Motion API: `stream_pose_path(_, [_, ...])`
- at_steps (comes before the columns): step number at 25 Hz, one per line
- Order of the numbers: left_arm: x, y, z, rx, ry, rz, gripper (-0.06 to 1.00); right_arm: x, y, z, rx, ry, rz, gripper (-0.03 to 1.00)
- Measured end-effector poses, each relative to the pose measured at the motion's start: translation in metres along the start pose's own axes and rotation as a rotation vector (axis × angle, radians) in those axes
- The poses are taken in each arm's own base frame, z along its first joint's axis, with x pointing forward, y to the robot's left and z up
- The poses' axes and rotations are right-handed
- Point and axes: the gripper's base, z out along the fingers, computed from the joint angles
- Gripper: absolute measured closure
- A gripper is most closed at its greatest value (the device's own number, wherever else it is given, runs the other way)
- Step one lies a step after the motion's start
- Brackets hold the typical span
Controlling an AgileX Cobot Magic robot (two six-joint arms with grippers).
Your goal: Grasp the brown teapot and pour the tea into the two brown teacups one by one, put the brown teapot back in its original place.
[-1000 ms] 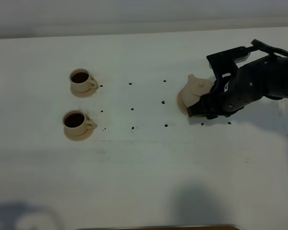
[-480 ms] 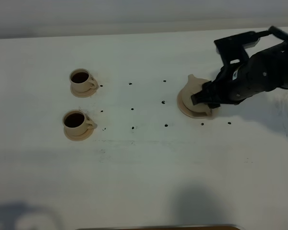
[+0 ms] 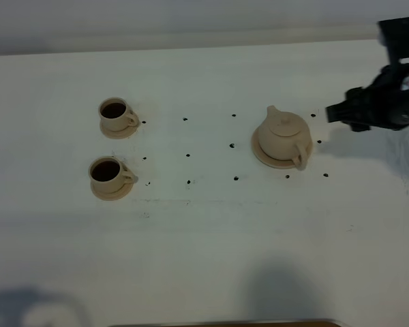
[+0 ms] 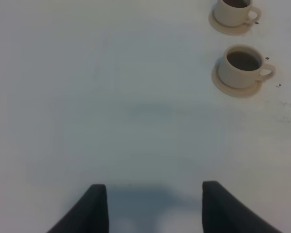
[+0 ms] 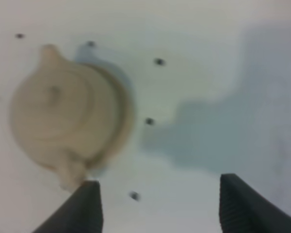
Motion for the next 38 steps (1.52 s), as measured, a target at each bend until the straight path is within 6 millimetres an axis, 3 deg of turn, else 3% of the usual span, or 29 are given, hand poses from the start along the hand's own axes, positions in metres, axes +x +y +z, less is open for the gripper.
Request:
stream_pose_path(7, [0.0, 0.0, 0.0, 0.0, 0.0, 0.0, 0.44, 0.019, -0.025, -0.065, 0.055, -0.062, 0.07, 0.47])
stream_pose_path(16, [0.0, 0.0, 0.0, 0.0, 0.0, 0.0, 0.44, 0.051, -0.03, -0.142, 0.114, -0.088, 0.065, 0.48])
stream_pose_path(30, [0.0, 0.0, 0.0, 0.0, 0.0, 0.0, 0.44, 0.14, -0.023, -0.219, 0.132, -0.092, 0.107, 0.48])
stream_pose_path(38, [0.0, 0.0, 0.0, 0.0, 0.0, 0.0, 0.44, 0.19, -0.017, -0.218, 0.111, -0.164, 0.115, 0.46])
